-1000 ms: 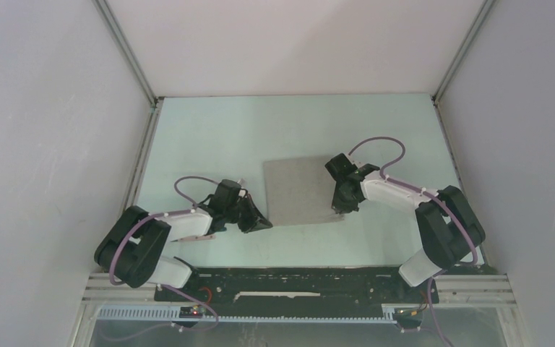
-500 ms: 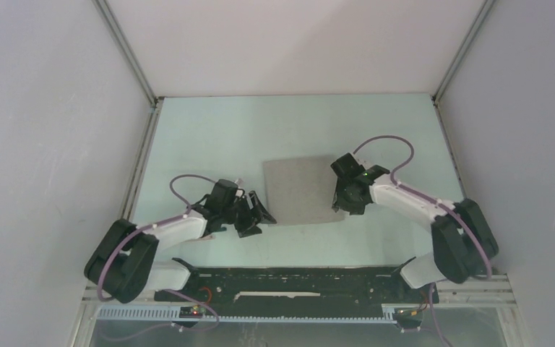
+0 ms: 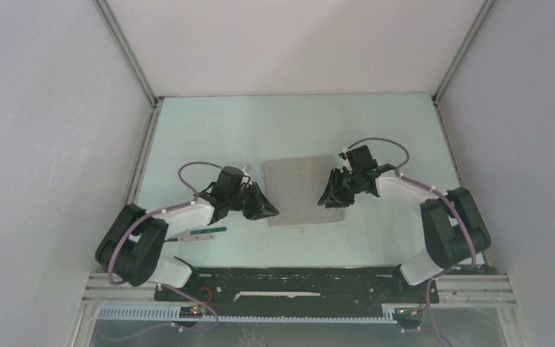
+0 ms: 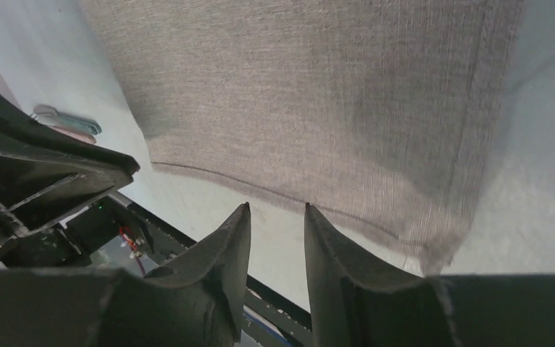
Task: Fold the napkin into a case and place the utensils inside
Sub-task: Smooth out the square-folded napkin at the center of the board.
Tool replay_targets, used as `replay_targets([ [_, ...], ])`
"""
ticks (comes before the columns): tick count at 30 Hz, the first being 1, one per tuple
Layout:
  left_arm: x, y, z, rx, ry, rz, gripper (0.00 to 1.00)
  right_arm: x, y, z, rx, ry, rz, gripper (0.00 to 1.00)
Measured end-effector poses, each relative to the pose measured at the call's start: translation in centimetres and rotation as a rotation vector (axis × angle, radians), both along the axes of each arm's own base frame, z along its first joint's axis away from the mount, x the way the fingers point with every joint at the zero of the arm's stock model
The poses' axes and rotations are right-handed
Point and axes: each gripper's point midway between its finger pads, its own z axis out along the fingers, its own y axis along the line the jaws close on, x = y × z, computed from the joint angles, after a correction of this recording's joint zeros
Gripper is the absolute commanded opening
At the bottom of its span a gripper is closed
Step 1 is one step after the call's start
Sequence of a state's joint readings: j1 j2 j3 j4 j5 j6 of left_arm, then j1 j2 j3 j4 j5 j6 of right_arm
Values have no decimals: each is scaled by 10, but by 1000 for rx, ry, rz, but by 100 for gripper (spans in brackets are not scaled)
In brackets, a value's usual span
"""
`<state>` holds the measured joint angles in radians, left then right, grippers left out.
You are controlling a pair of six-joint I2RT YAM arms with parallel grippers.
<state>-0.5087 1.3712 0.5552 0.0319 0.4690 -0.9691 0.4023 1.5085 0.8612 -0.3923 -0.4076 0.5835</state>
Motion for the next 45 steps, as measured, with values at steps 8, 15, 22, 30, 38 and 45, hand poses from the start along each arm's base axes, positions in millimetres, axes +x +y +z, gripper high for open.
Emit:
replay_targets([
  [8,-1,-5,-35,2,57,-27,13,-9,-7,-43,149,127,-5,47],
  [15,-4,5,-54,18,94,-8,13,-8,-12,-34,304,99,-10,77],
  [22,-2,16,-55,0,91,4,20,-1,-38,-24,313,96,-117,94],
  [30,0,33,-15,66,-15,19,80,15,-48,46,265,-135,-116,100],
  [38,95,-13,73,-116,-241,63,70,118,-1,54,395,-233,-83,100],
  [45,168,-36,44,-129,-231,140,69,162,34,19,477,-160,-127,100],
])
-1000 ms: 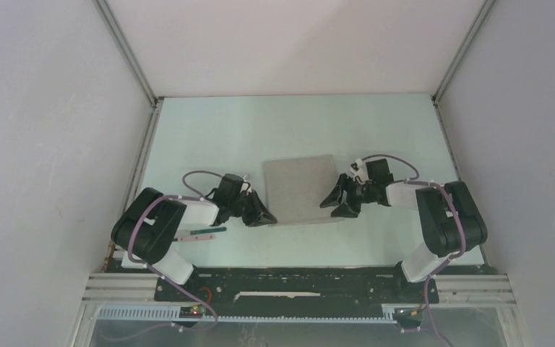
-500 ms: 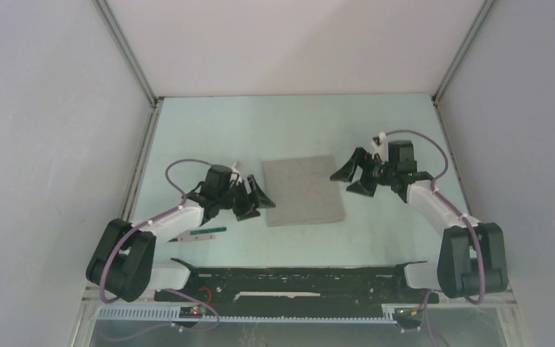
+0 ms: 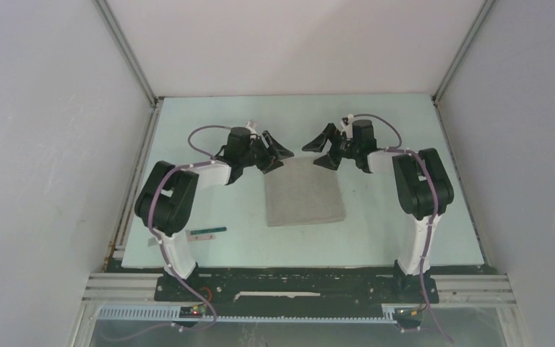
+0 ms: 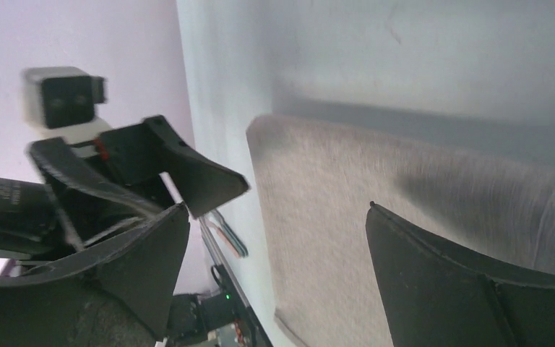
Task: Fold the napkin into a case and place the utensils inside
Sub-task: Smooth out the square-folded napkin at the center of the board.
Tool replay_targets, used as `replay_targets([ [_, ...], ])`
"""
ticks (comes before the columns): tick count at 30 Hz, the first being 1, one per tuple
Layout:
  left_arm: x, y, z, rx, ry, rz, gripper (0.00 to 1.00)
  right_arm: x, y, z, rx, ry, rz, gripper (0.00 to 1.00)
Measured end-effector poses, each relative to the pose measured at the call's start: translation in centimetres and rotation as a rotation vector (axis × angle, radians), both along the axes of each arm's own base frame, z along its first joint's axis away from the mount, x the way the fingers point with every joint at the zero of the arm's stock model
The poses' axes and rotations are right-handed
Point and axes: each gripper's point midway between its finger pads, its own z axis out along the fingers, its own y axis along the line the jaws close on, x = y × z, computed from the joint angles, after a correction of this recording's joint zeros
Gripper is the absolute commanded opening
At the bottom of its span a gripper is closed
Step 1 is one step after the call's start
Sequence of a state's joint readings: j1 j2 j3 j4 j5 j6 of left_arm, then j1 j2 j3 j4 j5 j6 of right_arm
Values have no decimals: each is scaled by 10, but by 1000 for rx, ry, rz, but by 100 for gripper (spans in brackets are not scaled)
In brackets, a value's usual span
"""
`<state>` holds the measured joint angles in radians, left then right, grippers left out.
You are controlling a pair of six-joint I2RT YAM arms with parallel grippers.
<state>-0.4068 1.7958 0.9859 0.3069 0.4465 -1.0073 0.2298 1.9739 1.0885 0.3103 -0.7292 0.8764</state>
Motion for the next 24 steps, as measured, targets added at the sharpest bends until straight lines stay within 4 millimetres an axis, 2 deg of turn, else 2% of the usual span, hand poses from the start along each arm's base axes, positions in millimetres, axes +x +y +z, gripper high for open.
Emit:
replay_targets([
  [5,21,13,-31,8,52,72,70,26,1,-1,44,-23,-36,100],
  [9,35,38,-49,5,73,145,72,35,-4,-12,63,-1,-65,100],
  [14,43,63,-67,6,103,215,72,38,-10,-22,70,28,-89,100],
  [24,47,68,-70,-30,94,224,74,44,-18,-27,105,64,-117,100],
])
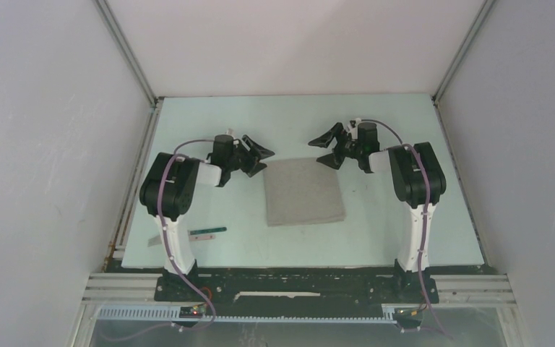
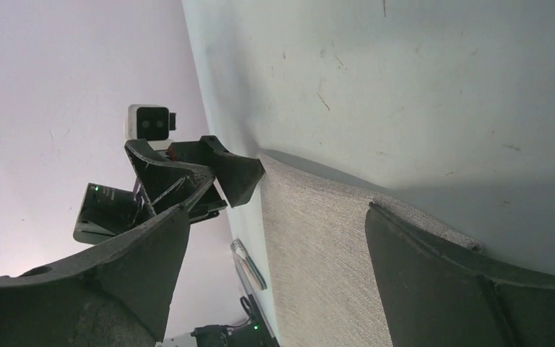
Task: Fold the napkin into a case and place the utensils inside
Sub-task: Smooth out the square-folded napkin at the center of the board.
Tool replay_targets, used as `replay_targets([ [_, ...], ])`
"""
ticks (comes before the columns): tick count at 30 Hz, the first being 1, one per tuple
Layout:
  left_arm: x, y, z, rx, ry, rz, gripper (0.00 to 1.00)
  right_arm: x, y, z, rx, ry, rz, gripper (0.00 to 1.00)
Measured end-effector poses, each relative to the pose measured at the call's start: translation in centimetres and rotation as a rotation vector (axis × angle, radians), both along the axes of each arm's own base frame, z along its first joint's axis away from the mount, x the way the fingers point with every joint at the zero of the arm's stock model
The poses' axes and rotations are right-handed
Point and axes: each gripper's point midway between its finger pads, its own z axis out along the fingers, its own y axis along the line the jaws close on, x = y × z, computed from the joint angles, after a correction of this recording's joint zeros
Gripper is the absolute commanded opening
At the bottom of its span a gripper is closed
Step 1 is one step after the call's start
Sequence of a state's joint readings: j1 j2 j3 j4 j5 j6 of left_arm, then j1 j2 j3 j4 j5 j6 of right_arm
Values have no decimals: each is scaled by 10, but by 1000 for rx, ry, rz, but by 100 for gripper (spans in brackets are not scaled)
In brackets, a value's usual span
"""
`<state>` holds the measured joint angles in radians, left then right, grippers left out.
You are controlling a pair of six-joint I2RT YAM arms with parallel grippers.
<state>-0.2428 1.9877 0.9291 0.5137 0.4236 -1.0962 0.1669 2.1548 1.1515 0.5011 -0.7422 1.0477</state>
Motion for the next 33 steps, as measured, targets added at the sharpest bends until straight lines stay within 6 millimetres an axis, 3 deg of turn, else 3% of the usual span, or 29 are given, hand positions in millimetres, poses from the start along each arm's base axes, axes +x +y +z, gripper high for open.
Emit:
replay_targets([
  [4,0,3,1,11,-3,0,76,4,-6,2,12,3,-20,100],
  [8,0,19,10,111,-3,19,79,8,-18,1,15,3,-40,100],
  [12,1,29,46,142,-50,38,80,7,-20,6,18,-8,-32,100],
  [15,-1,19,75,119,-113,16,81,2,-15,19,10,-29,-19,100],
  [17,-5,4,81,94,-132,-19,81,0,-7,33,4,-64,-8,100],
  [21,-23,-29,61,27,-95,-97,79,-9,27,57,22,-131,50,100],
  [24,-34,-35,28,16,-15,-113,78,-14,51,55,47,-134,90,100],
  [26,-39,-30,4,24,43,-99,78,-17,64,42,57,-114,111,100],
  [30,-33,-22,2,-5,42,-73,78,-19,64,5,49,-30,111,100],
  [33,-33,-15,0,-31,45,-53,79,-14,50,0,60,-11,101,100],
])
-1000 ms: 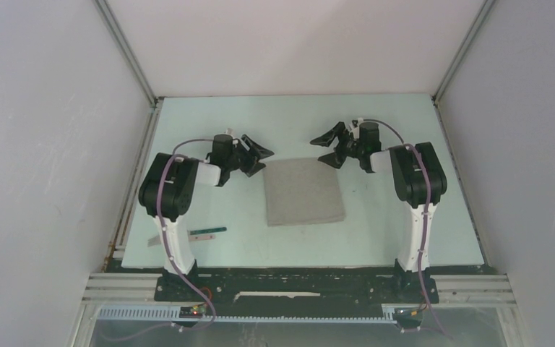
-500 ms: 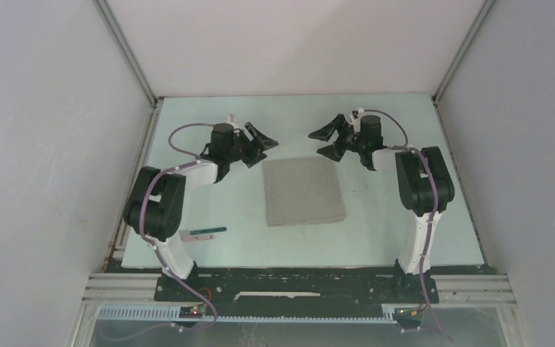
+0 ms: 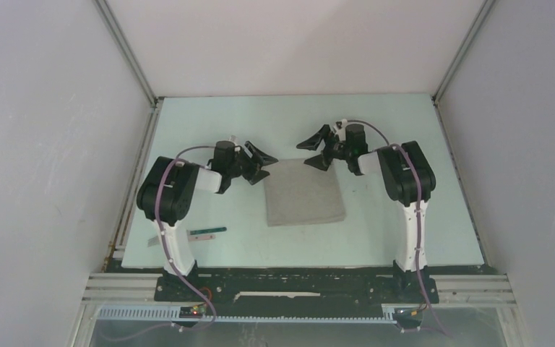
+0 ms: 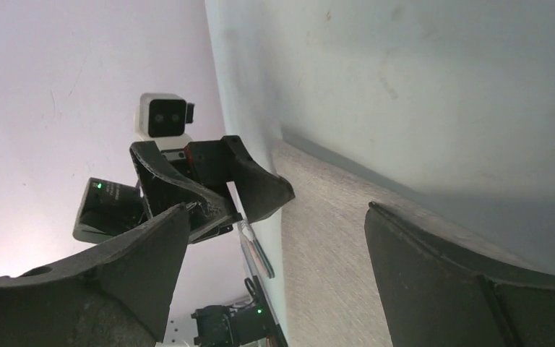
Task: Fold the napkin into a case and place the utensils inside
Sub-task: Smooth out the square-folded napkin at the center of the board.
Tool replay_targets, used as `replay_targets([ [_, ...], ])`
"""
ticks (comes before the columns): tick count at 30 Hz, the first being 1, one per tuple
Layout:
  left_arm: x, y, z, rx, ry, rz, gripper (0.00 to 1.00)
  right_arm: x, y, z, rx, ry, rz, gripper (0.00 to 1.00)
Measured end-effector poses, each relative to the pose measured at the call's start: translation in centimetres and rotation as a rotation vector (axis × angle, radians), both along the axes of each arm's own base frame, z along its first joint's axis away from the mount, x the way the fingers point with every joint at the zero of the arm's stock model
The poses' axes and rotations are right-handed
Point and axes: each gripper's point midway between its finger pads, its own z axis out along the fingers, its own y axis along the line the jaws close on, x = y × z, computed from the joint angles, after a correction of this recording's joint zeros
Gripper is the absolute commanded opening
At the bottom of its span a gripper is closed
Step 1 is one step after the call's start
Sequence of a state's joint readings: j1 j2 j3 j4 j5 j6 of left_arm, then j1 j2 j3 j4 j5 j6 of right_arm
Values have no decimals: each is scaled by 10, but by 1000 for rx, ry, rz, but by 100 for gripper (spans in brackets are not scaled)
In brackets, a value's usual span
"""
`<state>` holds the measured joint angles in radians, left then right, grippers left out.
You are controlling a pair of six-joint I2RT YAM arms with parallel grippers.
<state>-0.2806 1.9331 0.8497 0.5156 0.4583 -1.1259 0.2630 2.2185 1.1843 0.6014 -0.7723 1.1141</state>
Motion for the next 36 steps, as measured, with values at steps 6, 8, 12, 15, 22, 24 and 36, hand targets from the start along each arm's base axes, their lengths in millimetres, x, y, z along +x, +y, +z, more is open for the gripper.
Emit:
replay_targets([
  [6,1,8,0,-19,-6,14,79,17,-43,-2,-8,14,-62,100],
  [8,1,8,0,-17,-7,13,79,22,-58,-1,-12,22,-86,100],
  [12,0,9,3,0,-4,7,80,25,-75,1,-38,15,-108,100],
  [15,-2,11,8,23,6,-1,80,21,-79,9,-78,5,-116,100],
  [22,-18,-2,60,48,-71,-67,77,7,-43,81,-109,-156,-76,100],
  [24,-36,-13,70,42,-105,-106,75,1,-22,89,-92,-182,-38,100],
  [36,-147,-42,-4,66,46,-312,66,-24,37,7,-27,31,58,100],
])
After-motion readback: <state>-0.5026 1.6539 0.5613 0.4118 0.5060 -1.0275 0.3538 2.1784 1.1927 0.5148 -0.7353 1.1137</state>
